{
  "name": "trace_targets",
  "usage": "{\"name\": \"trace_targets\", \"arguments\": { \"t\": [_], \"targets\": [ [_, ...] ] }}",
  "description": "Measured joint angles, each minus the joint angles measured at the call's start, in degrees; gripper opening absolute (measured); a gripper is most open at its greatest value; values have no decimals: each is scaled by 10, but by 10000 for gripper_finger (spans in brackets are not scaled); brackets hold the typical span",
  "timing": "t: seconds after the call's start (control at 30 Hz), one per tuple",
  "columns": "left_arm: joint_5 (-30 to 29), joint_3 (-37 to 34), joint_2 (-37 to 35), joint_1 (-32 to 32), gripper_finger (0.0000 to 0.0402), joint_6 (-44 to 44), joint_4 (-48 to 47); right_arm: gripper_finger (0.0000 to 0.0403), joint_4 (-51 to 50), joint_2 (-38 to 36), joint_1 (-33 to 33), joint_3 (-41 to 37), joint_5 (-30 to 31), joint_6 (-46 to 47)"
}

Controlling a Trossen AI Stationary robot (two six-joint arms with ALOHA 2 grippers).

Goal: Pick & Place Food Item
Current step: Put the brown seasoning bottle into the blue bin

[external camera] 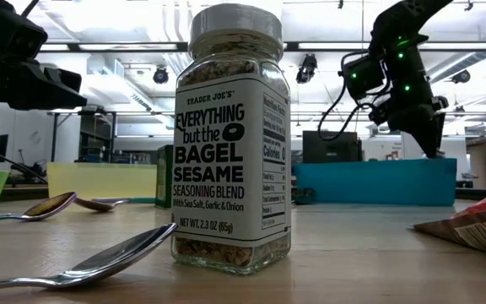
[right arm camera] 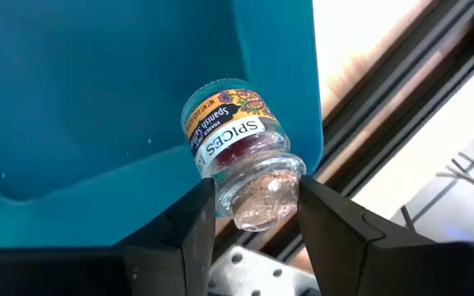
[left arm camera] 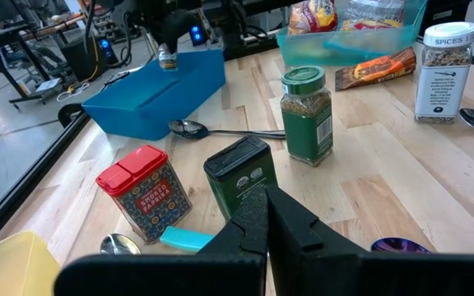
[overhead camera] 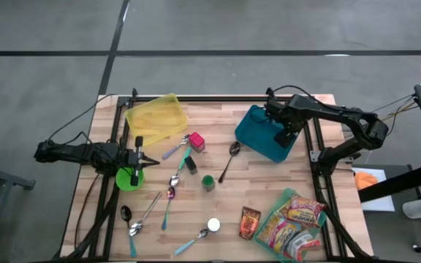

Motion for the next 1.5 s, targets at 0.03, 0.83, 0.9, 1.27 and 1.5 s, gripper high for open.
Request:
{"name": "trace_targets", "arguments": {
  "t": [0.03,0.83,0.9,1.27,1.5],
  "targets": [
    [0,0,0,0,0,0,0,152,4,0,-2,-2,0,-3],
    [0,0,0,0,0,0,0,152,9,160,-19,41,27,-46],
    [0,0,0,0,0,0,0,152,16,154,-19,47,28,-46],
    [0,0,0,0,0,0,0,200,21,131,-19,35,16,-44],
    [0,0,0,0,0,0,0,234,22,131,-19,29,15,-44]
  ]
}}
